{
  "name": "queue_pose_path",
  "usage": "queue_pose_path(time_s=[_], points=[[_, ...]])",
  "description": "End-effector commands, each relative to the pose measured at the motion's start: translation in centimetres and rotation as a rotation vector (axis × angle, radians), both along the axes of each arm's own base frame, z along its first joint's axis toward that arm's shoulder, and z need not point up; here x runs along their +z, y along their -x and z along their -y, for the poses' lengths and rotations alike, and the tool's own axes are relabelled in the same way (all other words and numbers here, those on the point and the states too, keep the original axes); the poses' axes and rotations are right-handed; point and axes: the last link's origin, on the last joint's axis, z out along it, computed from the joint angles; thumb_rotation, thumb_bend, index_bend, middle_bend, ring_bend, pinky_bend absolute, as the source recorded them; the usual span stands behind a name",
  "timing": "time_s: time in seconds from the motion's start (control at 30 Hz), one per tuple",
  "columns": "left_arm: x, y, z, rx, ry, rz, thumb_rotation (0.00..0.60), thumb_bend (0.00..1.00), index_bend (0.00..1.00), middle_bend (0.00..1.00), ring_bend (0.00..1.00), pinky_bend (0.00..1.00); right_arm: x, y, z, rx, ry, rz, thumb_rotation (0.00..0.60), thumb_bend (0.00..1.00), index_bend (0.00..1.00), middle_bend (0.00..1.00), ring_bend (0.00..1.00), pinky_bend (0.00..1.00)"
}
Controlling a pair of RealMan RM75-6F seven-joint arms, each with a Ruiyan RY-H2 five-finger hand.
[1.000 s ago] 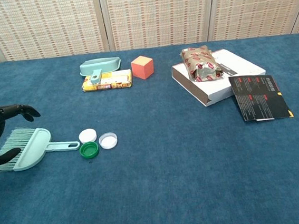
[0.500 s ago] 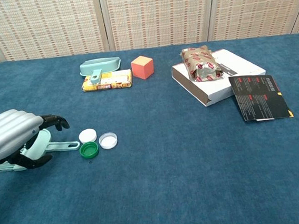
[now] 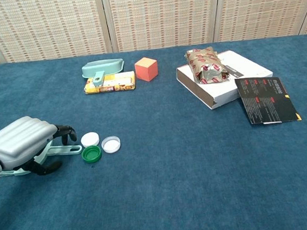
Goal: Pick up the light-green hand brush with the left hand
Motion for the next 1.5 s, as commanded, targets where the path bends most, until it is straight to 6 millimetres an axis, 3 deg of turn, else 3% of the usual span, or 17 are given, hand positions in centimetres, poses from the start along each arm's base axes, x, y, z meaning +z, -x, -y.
queue_pose_path(time_s=[0.03,0.47,0.57,0.7,0.8,0.93,1.07,1.5], points=[[-0.1,0.1,-0.2,0.002,-0.008,-0.005,0.600,0.32,0.33,0.39,0.65,0.79,0.0,0.0,0.0,0.000,0.000,0.000,0.600,0.22,0.00,0.00,0.00,0.00],[0.0,0.2,-0.8,-0.003,-0.043,-0.027,0.600,0.44,0.45,0.55,0.67,0.80,0.0,-0.1,-0.1,-0.001,0.004,-0.003,0.600,0.22,0.00,0.00,0.00,0.00],[0.3,-0.1,-0.8,-0.019,-0.067,-0.003,0.600,0.54,0.52,0.63,0.69,0.82,0.0,-0.1,-0.1,-0.001,0.002,-0.003,0.600,0.22,0.00,0.00,0.00,0.00],[1.3,-1.1,-0.9,-0.061,-0.126,0.126,0.600,0.77,0.68,0.81,0.76,0.89,0.0,0.0,-0.1,-0.002,0.000,-0.002,0.600,0.22,0.00,0.00,0.00,0.00],[2.5,-1.4,-1.0,-0.085,-0.146,0.287,0.600,0.81,0.70,0.84,0.77,0.91,0.0,0.0,-0.1,-0.003,-0.001,-0.001,0.600,0.22,0.00,0.00,0.00,0.00],[4.4,-2.5,-1.3,-0.140,-0.179,0.607,0.600,0.84,0.70,0.86,0.77,0.91,-0.1,-0.1,-0.1,-0.005,-0.006,-0.002,0.600,0.22,0.00,0.00,0.00,0.00],[4.5,-2.7,-1.4,-0.149,-0.147,0.862,0.600,0.85,0.70,0.87,0.77,0.91,-0.2,-0.1,-0.2,-0.006,-0.008,-0.003,0.600,0.22,0.00,0.00,0.00,0.00],[1.1,-2.0,-1.6,-0.126,-0.047,0.958,0.600,0.85,0.70,0.87,0.77,0.91,0.0,-0.2,-0.3,-0.003,-0.005,0.003,0.600,0.22,0.00,0.00,0.00,0.00]])
